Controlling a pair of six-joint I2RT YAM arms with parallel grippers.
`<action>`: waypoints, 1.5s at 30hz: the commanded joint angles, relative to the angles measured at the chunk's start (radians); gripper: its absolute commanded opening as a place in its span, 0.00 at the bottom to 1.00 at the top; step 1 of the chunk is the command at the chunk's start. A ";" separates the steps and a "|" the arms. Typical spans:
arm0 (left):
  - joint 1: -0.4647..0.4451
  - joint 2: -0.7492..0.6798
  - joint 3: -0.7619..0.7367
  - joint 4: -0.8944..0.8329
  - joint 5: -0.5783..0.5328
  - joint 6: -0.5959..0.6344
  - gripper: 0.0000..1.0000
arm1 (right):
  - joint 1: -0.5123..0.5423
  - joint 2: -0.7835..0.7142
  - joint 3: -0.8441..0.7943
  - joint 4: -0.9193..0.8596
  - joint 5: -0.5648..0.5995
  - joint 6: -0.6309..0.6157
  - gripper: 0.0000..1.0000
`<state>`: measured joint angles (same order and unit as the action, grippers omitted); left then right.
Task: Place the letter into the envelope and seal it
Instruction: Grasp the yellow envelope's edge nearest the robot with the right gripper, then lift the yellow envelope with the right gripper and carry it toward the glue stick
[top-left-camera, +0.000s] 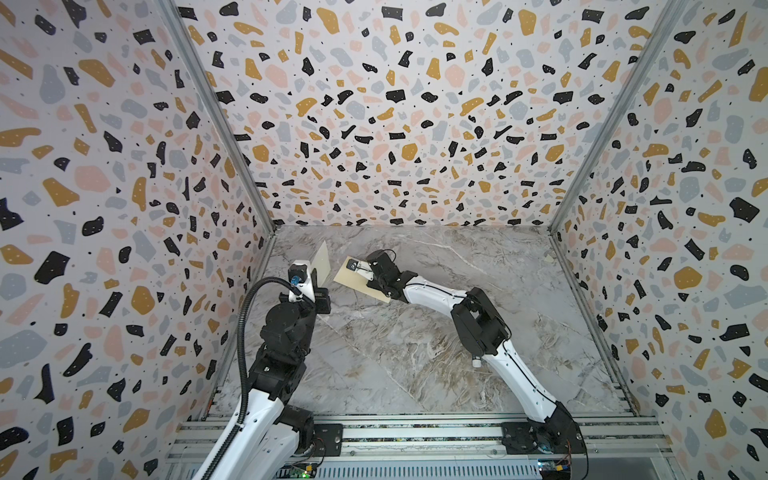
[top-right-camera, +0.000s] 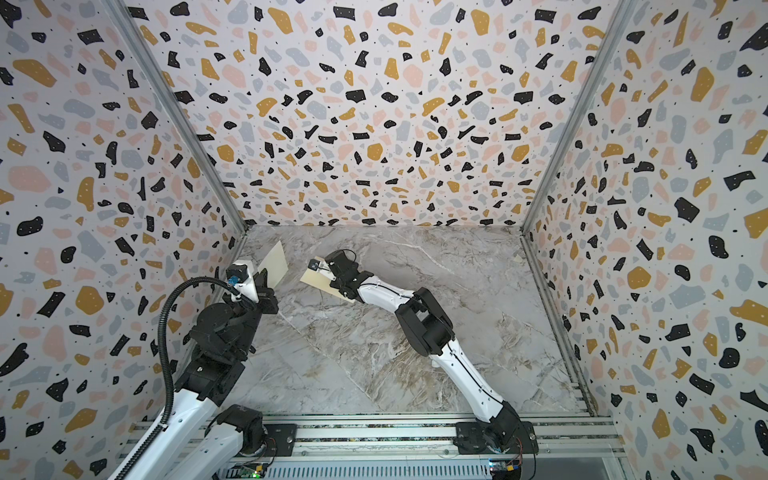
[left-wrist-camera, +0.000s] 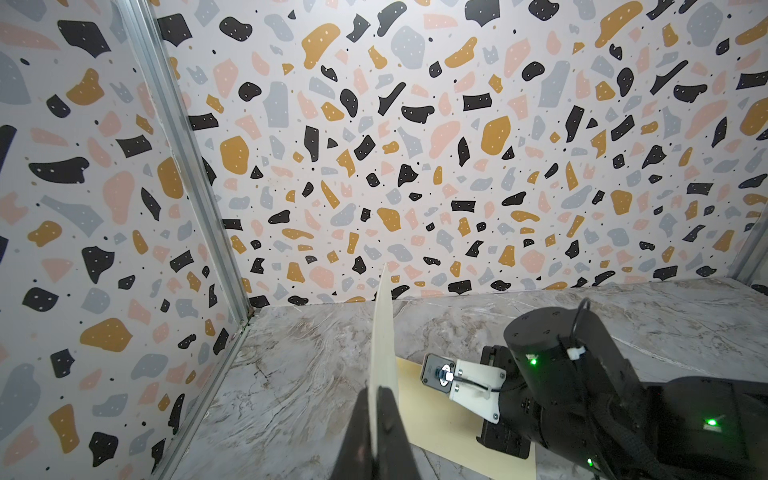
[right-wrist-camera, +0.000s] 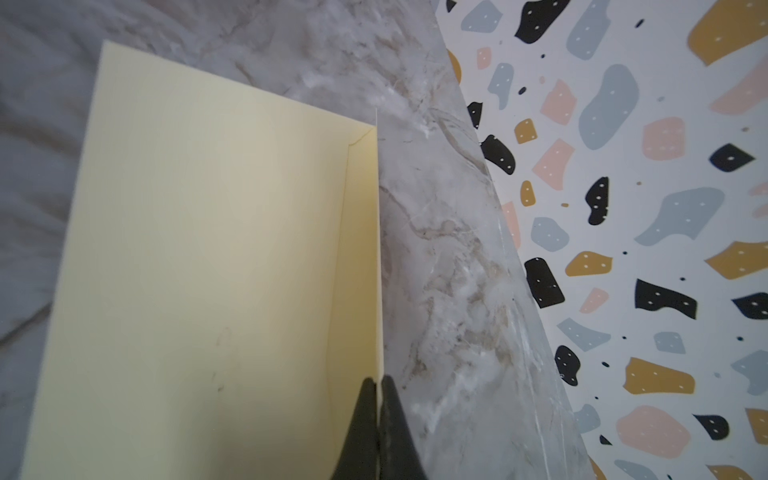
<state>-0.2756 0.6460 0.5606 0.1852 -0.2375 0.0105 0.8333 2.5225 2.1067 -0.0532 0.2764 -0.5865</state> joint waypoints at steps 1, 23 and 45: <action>0.006 -0.010 -0.006 0.057 0.016 -0.008 0.00 | -0.012 -0.203 -0.019 -0.059 -0.006 0.147 0.00; 0.010 -0.027 -0.015 0.124 0.194 -0.017 0.00 | -0.172 -0.930 -0.719 0.005 -0.484 0.986 0.00; 0.012 -0.014 -0.016 0.147 0.268 -0.021 0.00 | -0.183 -1.349 -1.398 0.318 -0.406 1.483 0.00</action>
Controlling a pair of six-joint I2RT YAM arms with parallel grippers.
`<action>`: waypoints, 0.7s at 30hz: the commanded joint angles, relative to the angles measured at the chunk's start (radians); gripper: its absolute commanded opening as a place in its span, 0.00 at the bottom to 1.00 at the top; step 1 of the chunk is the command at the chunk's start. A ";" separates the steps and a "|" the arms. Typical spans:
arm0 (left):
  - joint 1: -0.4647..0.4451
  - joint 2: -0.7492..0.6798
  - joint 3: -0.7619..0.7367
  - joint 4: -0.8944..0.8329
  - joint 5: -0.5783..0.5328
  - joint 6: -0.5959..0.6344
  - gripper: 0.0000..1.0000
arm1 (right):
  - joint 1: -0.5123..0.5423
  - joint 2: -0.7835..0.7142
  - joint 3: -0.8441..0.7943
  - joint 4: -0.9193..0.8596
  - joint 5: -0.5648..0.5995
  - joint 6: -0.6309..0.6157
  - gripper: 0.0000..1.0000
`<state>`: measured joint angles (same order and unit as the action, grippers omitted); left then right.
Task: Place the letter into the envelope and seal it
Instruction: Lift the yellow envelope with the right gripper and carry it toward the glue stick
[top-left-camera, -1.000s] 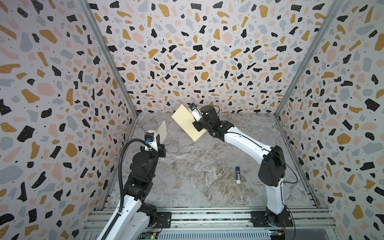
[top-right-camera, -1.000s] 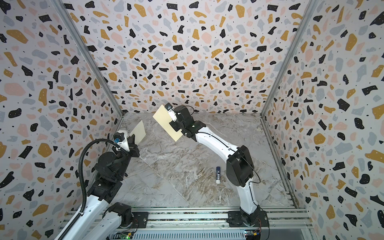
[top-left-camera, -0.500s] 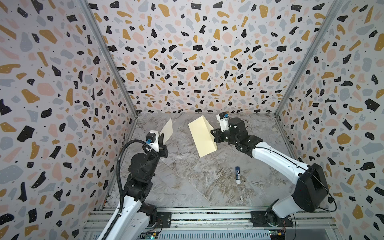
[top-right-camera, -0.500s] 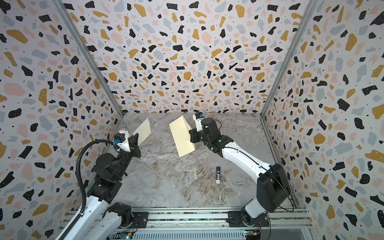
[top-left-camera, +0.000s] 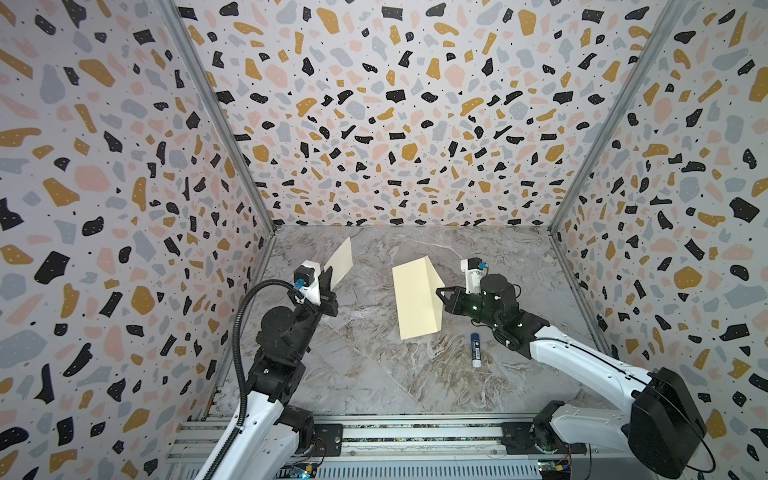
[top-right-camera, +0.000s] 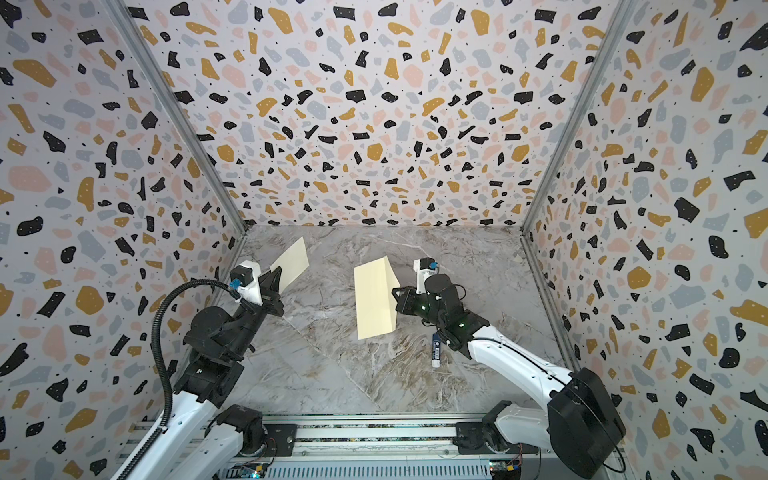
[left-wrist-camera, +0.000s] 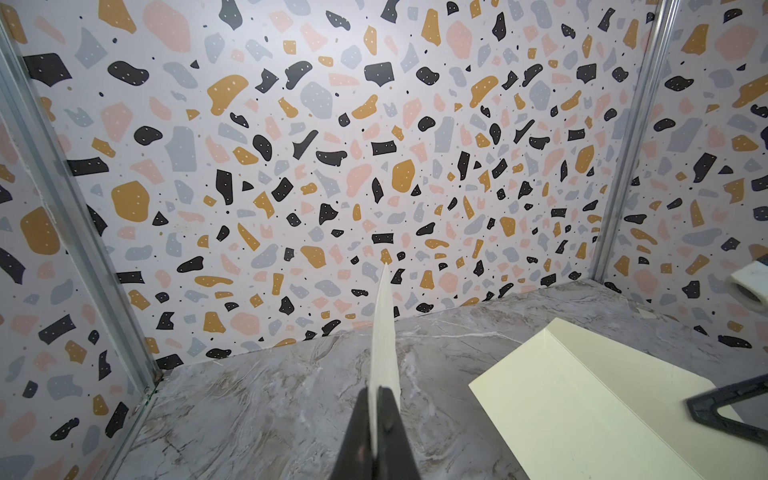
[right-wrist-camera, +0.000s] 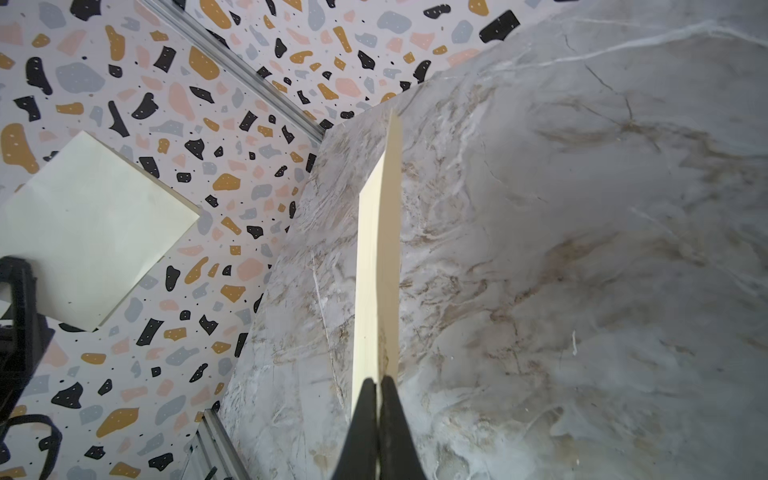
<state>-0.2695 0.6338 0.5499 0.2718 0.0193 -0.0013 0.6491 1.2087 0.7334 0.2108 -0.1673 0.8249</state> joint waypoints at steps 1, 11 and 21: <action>0.006 -0.001 -0.005 0.060 0.013 -0.009 0.00 | 0.001 -0.037 -0.046 0.068 0.043 0.086 0.00; 0.008 0.013 -0.002 0.060 0.022 -0.010 0.00 | 0.000 0.026 -0.135 0.129 0.031 0.130 0.00; 0.007 0.013 -0.003 0.059 0.024 -0.011 0.00 | -0.015 0.101 -0.174 0.145 0.025 0.106 0.00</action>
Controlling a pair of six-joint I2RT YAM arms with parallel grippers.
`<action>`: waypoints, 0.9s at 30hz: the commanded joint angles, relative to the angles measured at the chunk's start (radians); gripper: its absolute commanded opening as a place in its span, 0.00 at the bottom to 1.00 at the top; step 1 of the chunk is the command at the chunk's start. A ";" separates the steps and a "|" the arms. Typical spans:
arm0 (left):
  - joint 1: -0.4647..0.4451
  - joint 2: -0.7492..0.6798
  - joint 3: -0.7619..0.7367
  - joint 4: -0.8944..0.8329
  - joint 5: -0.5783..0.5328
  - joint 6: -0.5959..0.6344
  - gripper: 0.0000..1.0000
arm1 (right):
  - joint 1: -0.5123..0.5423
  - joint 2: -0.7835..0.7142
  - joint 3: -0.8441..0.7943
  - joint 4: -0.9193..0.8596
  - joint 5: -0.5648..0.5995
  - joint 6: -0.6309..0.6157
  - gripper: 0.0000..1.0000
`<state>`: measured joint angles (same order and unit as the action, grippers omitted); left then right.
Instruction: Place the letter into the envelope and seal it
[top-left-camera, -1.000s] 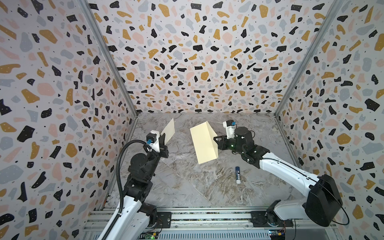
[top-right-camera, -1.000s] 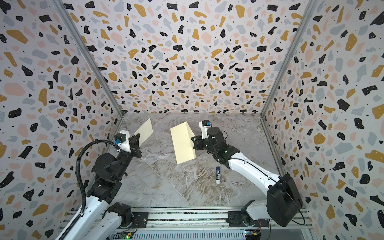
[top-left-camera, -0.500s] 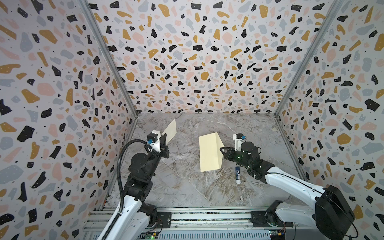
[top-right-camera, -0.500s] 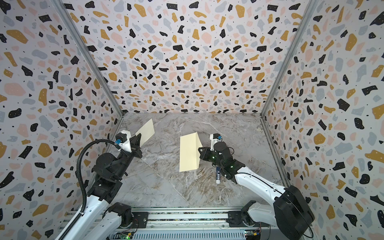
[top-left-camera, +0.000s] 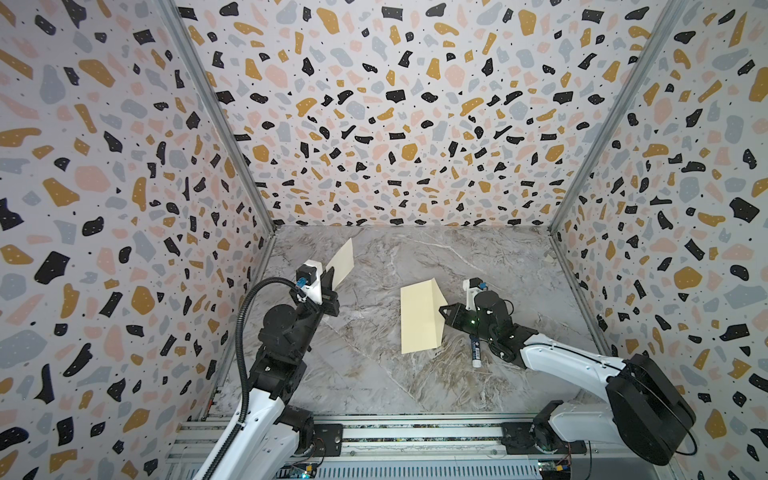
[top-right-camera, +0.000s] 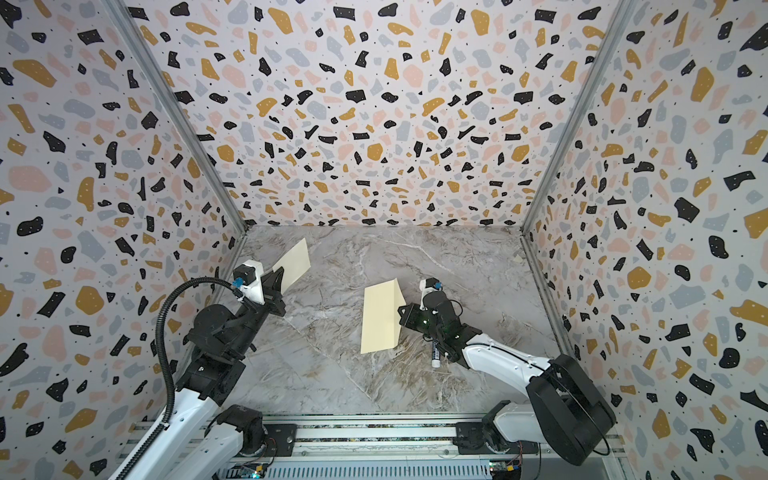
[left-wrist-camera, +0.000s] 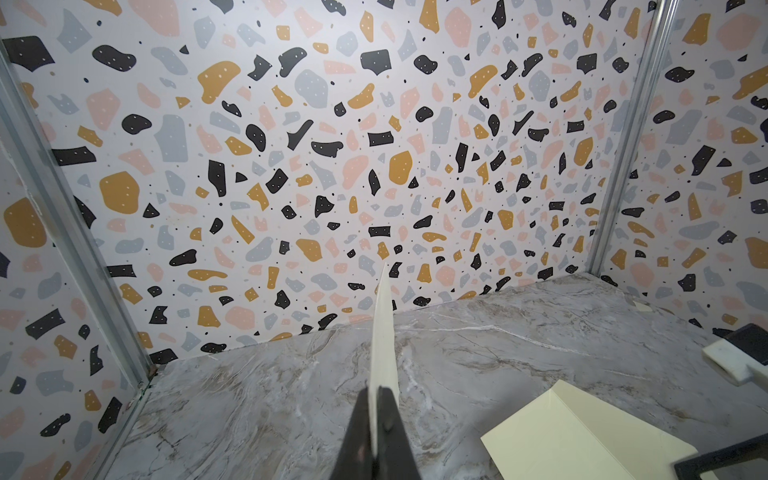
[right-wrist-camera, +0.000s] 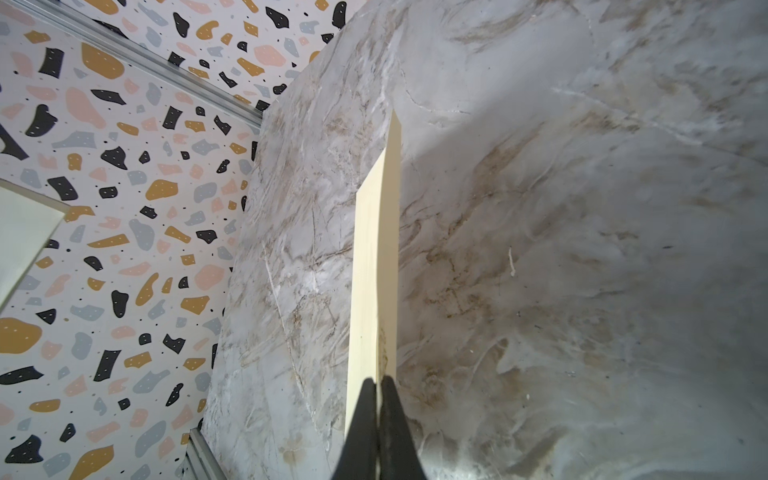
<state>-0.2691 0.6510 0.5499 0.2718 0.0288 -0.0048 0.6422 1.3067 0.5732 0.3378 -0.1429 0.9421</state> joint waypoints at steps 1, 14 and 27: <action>0.008 -0.004 -0.003 0.059 0.014 -0.008 0.00 | -0.011 0.008 -0.020 0.020 0.000 -0.016 0.00; 0.007 0.004 -0.002 0.058 0.014 -0.009 0.00 | -0.053 0.043 -0.085 0.033 -0.001 -0.047 0.01; 0.007 0.009 -0.002 0.057 0.015 -0.011 0.00 | -0.070 0.079 -0.104 0.013 -0.002 -0.091 0.17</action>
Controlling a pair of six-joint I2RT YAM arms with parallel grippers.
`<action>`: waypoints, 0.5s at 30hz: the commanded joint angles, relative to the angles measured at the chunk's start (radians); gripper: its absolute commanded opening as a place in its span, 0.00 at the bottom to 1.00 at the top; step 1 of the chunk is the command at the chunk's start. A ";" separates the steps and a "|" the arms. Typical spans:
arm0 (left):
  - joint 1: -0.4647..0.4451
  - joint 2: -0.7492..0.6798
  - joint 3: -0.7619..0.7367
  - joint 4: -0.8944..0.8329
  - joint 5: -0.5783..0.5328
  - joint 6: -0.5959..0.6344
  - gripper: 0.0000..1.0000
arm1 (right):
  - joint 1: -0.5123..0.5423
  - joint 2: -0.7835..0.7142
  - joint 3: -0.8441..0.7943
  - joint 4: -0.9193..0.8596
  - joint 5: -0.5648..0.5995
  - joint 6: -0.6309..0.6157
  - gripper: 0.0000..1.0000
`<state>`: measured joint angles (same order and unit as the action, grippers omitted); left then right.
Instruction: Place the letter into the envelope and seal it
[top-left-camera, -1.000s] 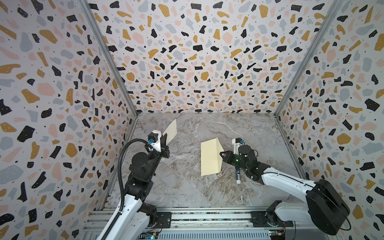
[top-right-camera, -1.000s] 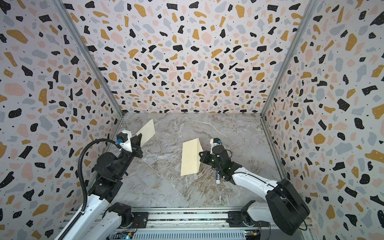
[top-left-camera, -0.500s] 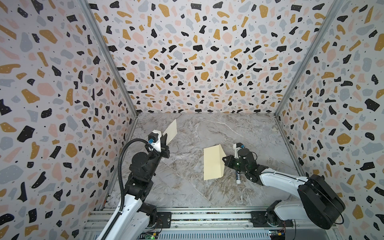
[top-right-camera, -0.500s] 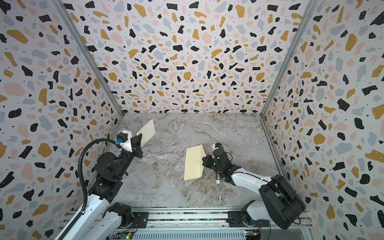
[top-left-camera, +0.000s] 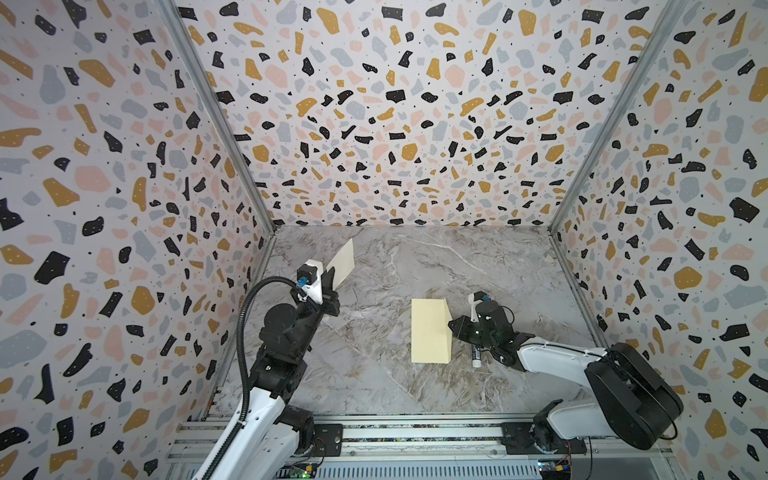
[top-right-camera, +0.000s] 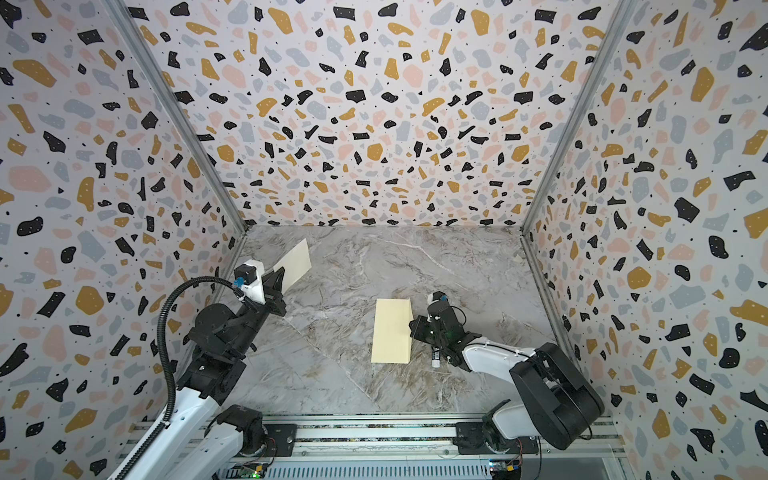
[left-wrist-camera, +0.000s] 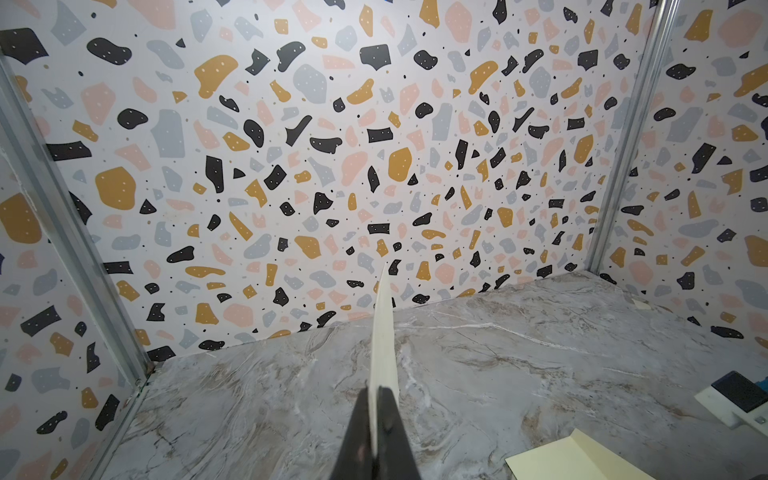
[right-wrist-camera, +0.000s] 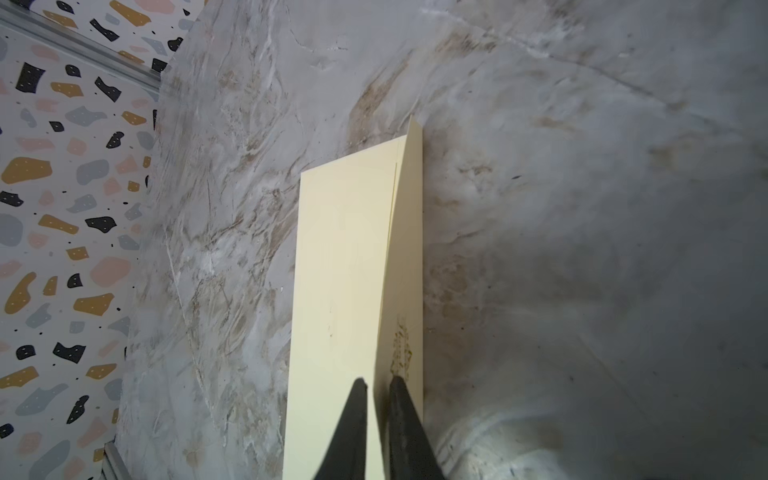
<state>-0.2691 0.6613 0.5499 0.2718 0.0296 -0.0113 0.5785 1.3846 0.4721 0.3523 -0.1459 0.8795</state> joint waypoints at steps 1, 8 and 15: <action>0.007 0.000 -0.001 0.056 0.015 -0.006 0.00 | -0.008 0.002 -0.003 -0.005 0.001 -0.032 0.18; 0.007 0.005 0.002 0.052 0.010 -0.014 0.00 | -0.024 -0.015 0.018 -0.044 -0.010 -0.075 0.29; 0.007 0.044 0.005 0.087 -0.020 -0.325 0.00 | -0.030 -0.174 0.081 -0.123 -0.044 -0.232 0.57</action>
<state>-0.2691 0.6930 0.5499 0.2829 0.0246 -0.1406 0.5522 1.2919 0.4866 0.2676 -0.1669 0.7513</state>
